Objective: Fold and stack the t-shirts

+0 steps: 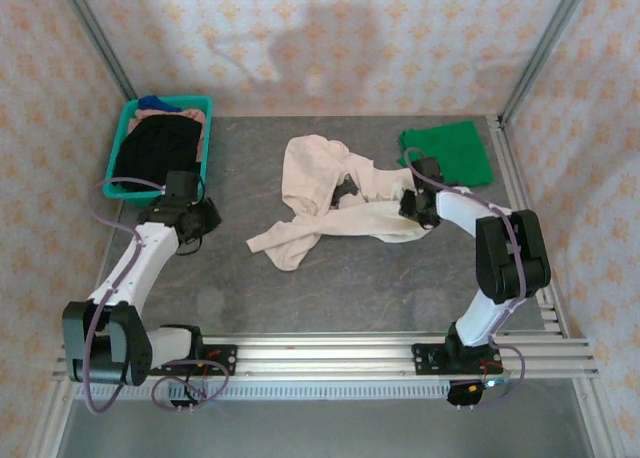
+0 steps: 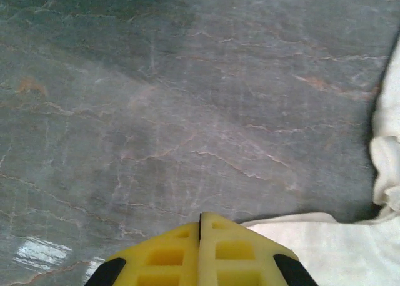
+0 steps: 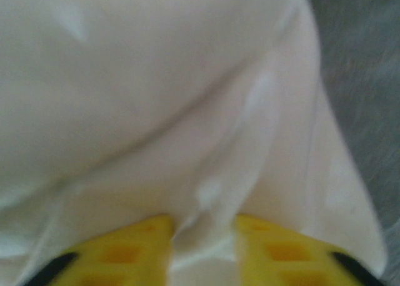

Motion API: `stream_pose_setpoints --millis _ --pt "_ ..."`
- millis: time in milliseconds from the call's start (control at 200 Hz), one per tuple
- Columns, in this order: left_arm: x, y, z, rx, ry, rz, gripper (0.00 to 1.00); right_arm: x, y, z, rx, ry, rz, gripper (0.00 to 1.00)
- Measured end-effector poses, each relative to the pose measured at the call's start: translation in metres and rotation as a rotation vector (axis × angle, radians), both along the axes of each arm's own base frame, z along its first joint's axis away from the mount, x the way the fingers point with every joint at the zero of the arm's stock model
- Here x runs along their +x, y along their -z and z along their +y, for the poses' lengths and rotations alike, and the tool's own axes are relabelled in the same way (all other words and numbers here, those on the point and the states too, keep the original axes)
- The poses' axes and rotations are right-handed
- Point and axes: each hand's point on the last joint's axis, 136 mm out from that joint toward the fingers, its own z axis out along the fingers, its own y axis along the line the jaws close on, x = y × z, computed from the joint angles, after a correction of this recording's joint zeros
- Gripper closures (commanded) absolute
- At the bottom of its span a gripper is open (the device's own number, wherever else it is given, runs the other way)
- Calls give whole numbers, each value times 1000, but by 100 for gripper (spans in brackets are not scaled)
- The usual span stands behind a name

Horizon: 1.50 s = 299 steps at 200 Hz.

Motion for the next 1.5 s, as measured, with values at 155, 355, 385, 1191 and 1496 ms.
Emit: stream_pose_setpoints --millis 155,355,385,1191,1496 --pt "7 23 -19 -67 54 54 86 -35 -9 2 9 -10 25 93" --pt "8 67 -58 -101 166 173 51 -18 -80 -27 -16 78 -163 66" --pt "6 74 -62 -107 176 196 48 -11 -87 -32 -23 93 -181 62" --pt "17 101 -80 -143 116 206 100 56 -20 -11 95 80 -76 100" --pt "25 94 -96 -290 163 149 100 80 -134 34 75 -69 -302 99"
